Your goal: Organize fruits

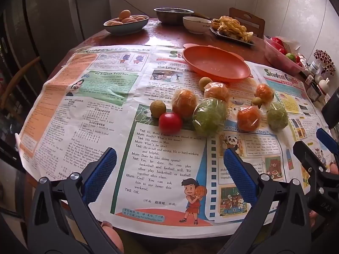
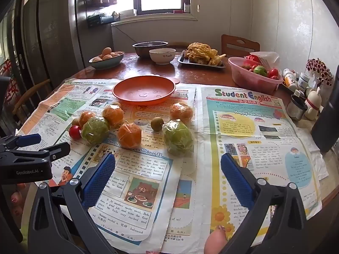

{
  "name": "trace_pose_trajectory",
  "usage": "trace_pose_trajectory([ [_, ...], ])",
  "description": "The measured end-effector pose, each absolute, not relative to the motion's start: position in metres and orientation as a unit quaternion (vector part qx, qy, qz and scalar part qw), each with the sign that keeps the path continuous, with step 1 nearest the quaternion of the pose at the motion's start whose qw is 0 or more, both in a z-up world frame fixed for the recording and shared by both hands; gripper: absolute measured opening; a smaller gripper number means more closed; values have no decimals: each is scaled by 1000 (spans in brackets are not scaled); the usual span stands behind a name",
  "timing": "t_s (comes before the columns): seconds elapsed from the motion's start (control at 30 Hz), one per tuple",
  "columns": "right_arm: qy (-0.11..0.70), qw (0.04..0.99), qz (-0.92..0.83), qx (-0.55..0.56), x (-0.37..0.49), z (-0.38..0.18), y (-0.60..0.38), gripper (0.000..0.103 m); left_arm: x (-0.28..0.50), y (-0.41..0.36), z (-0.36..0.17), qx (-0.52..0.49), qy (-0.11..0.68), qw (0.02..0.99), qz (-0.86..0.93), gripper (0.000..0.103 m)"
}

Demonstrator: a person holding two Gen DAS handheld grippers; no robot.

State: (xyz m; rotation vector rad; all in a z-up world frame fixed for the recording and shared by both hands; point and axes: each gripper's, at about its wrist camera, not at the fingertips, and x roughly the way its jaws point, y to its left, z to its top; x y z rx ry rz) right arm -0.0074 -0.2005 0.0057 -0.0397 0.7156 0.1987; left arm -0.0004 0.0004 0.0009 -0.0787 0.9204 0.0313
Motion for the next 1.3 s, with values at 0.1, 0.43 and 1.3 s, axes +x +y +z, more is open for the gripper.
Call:
trace_pose_trajectory([
  [0.1, 352, 931, 96, -22, -7, 6, -201, 99, -1, 3, 2, -39, 441, 897, 12, 95],
  [0.43, 353, 931, 93, -22, -5, 6, -203, 99, -3, 5, 3, -29, 440, 897, 16, 95],
  [1.3, 354, 931, 92, -22, -5, 4, -201, 99, -1, -5, 2, -19, 441, 897, 16, 95],
])
